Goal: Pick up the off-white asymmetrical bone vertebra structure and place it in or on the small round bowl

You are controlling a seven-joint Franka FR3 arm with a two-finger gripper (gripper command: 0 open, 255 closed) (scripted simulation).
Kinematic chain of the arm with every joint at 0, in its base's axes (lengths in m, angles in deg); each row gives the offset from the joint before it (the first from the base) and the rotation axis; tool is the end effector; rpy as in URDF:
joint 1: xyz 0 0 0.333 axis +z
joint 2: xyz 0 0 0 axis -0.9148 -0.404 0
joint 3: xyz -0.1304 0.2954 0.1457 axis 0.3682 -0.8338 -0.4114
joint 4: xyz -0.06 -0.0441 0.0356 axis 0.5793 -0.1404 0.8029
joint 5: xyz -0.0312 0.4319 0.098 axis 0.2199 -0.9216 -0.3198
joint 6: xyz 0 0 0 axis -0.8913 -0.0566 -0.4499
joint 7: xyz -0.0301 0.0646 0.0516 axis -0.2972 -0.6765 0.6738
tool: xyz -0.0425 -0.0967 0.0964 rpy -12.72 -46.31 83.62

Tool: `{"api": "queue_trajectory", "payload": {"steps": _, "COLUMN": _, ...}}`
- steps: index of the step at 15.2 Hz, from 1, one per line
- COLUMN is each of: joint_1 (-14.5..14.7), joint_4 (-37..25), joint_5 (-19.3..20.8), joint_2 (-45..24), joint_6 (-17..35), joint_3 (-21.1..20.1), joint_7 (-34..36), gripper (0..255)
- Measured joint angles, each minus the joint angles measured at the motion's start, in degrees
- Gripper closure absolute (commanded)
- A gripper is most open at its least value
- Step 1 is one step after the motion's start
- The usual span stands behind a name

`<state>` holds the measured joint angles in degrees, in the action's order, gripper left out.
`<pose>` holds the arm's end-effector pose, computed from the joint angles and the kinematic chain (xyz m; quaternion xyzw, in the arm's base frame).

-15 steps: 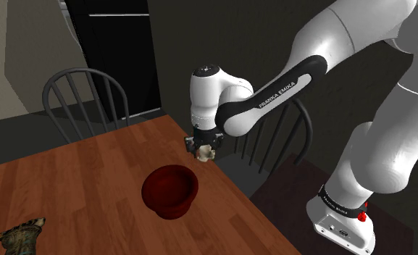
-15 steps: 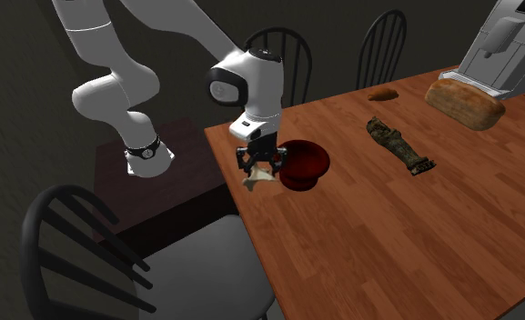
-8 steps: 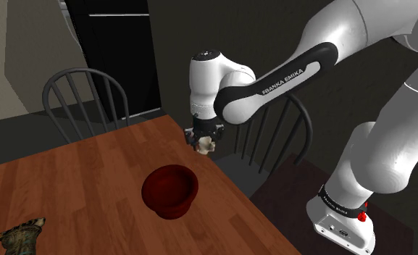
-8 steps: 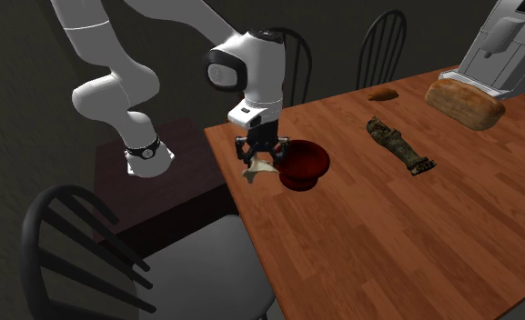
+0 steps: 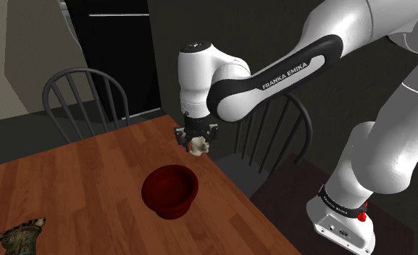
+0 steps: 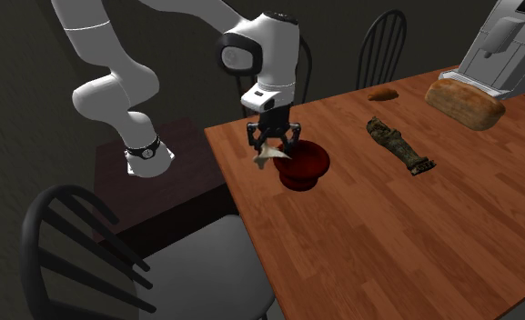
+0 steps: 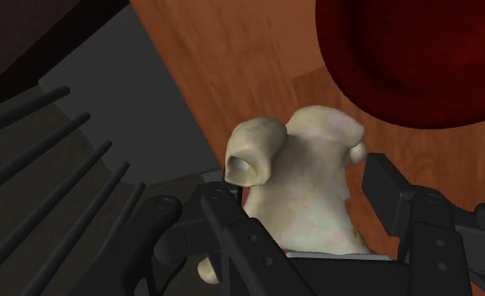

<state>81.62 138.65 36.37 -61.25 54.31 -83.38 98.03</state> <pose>0.4490 0.3301 0.3808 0.9602 -0.2717 0.0565 0.0302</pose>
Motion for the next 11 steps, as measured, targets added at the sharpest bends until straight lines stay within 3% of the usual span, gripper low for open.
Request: {"api": "queue_trajectory", "payload": {"steps": 11, "joint_1": 7.11, "joint_4": -14.86, "joint_5": 6.71, "joint_2": -13.93, "joint_6": -4.46, "joint_3": -6.03, "joint_7": 15.97, "gripper": 255}}
